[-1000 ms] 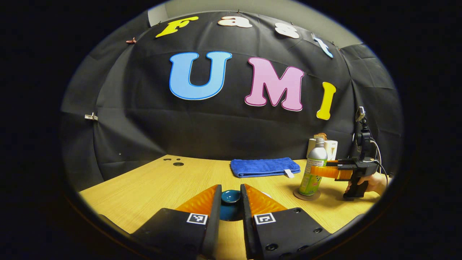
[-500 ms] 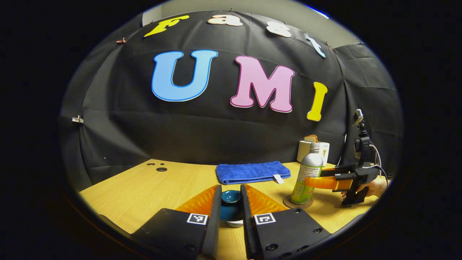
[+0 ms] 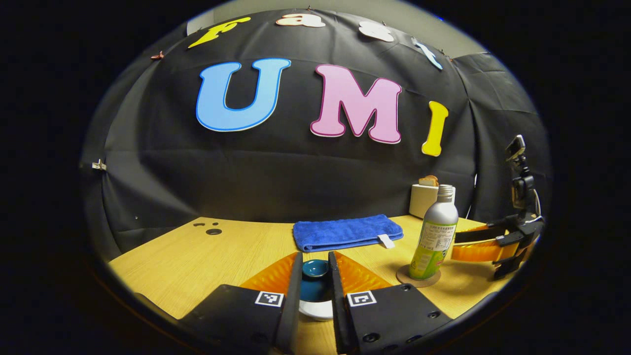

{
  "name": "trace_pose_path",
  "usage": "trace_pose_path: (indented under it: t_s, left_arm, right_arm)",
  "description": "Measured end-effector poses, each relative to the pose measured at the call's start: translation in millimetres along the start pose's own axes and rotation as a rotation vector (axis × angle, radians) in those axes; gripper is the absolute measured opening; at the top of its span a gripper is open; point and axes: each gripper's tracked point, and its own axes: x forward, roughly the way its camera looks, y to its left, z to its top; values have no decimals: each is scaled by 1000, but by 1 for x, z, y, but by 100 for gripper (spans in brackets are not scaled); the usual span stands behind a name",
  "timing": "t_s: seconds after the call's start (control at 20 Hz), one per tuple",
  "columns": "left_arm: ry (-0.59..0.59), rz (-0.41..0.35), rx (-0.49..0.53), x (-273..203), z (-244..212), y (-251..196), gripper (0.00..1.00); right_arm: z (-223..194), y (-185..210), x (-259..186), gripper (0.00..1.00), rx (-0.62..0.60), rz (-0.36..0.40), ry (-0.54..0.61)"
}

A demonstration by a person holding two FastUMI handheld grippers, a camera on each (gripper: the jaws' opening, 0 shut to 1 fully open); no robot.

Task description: Open the teacup lid with one hand, grasp the water bottle and pour water into the teacup with the other hand; after pouring, place the water bottle on the coaster and then close the teacup lid.

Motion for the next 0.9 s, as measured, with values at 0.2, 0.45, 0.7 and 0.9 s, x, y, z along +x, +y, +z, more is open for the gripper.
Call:
trace_pose_path:
  t_s: [0.2, 0.45, 0.7, 0.9]
  left_arm:
    - [76, -16, -6, 8, -22, -8, 33]
    - [128, -10, -5, 11, -38, -13, 33]
    - [139, 6, 32, 7, -40, -16, 33]
    - [144, 27, 92, 5, -41, -15, 34]
  right_arm:
    - [3, 3, -26, 98, 31, 7, -22]
    - [17, -11, -43, 98, 9, -18, -63]
    - [12, -22, -46, 98, 25, -31, -64]
    - [9, -23, -47, 98, 25, -32, -52]
